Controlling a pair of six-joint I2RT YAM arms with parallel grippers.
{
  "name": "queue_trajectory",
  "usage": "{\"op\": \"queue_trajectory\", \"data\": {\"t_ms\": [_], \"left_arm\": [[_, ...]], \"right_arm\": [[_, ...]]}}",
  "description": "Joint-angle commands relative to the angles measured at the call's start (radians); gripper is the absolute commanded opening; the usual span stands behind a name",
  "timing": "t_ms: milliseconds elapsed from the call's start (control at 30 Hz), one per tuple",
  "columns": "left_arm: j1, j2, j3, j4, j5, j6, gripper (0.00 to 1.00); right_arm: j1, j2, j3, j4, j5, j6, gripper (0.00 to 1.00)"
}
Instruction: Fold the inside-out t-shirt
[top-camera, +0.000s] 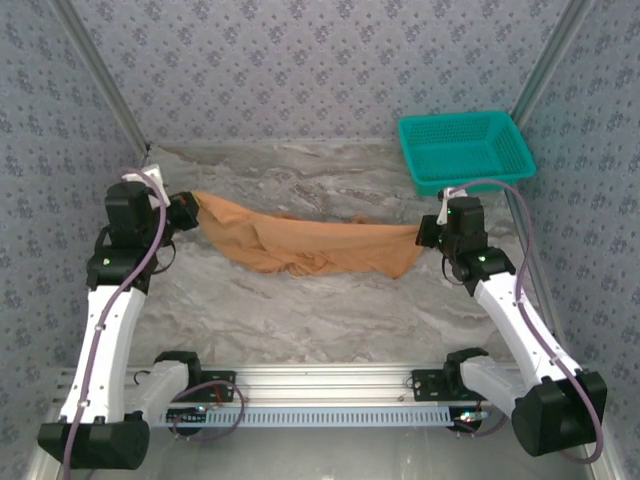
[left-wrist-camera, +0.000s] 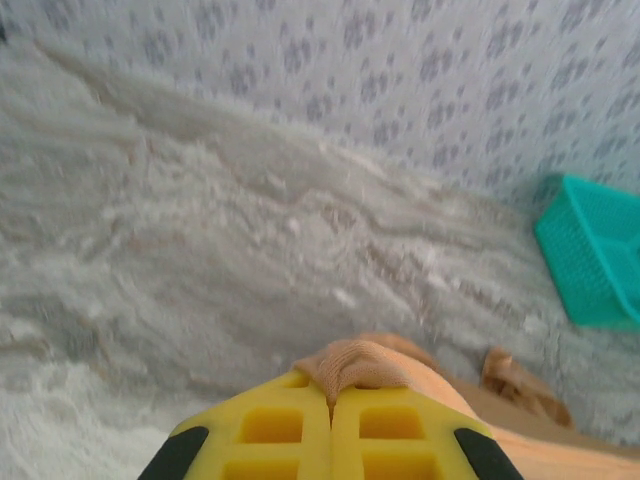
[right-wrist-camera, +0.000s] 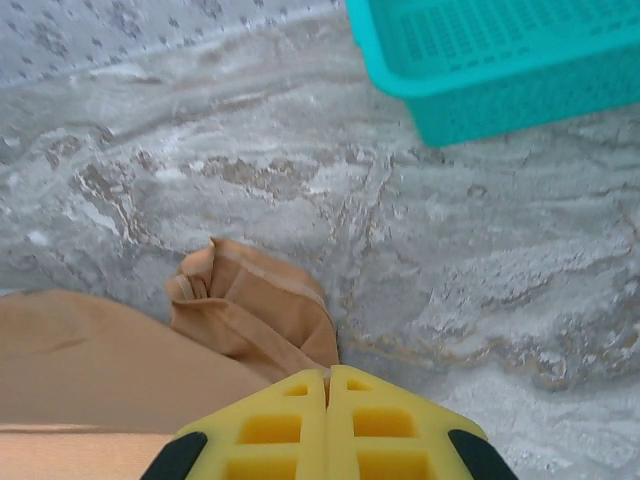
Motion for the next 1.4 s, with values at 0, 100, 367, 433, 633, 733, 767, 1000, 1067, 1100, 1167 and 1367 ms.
{"op": "queue_trajectory", "data": {"t_ms": [0, 100, 367, 433, 633, 733, 767, 1000, 1067, 1100, 1167, 1367], "left_arm": [[0.005, 0.021, -0.029, -0.012, 0.055, 0.000, 0.00], [0.006, 0.052, -0.028, -0.008, 0.048, 0.001, 0.00], [0.040, 0.063, -0.004, -0.066, 0.036, 0.023, 0.00], [0.046, 0.052, 0.001, -0.119, 0.028, 0.031, 0.00], [0.046, -0.021, -0.111, -0.191, 0.021, 0.002, 0.00], [0.046, -0.039, -0.148, -0.206, 0.026, -0.008, 0.00], [0.046, -0.043, -0.157, -0.206, 0.027, -0.006, 0.00], [0.046, -0.045, -0.198, -0.157, 0.054, -0.015, 0.00], [0.046, -0.042, -0.200, -0.148, 0.057, -0.017, 0.00], [0.046, -0.041, -0.200, -0.145, 0.060, -0.017, 0.00], [0.046, -0.041, -0.197, -0.143, 0.063, -0.017, 0.00], [0.046, -0.028, -0.189, -0.139, 0.077, -0.015, 0.00]], "right_arm": [[-0.005, 0.040, 0.005, 0.019, -0.032, 0.043, 0.00], [-0.003, 0.127, 0.035, 0.074, -0.050, 0.050, 0.00], [0.026, 0.129, 0.015, 0.008, -0.101, 0.073, 0.00], [0.061, 0.087, -0.030, -0.066, -0.107, 0.121, 0.00], [0.181, 0.048, -0.252, -0.142, -0.154, 0.315, 0.03], [0.198, 0.031, -0.298, -0.137, -0.146, 0.325, 0.11], [0.198, 0.025, -0.298, -0.141, -0.138, 0.325, 0.15], [0.158, 0.049, -0.200, -0.175, -0.114, 0.253, 0.34], [0.150, 0.075, -0.183, -0.169, -0.116, 0.231, 0.35], [0.149, 0.095, -0.176, -0.170, -0.120, 0.222, 0.35], [0.150, 0.121, -0.172, -0.162, -0.117, 0.205, 0.35], [0.218, 0.155, -0.168, -0.226, -0.068, 0.224, 0.35]]}}
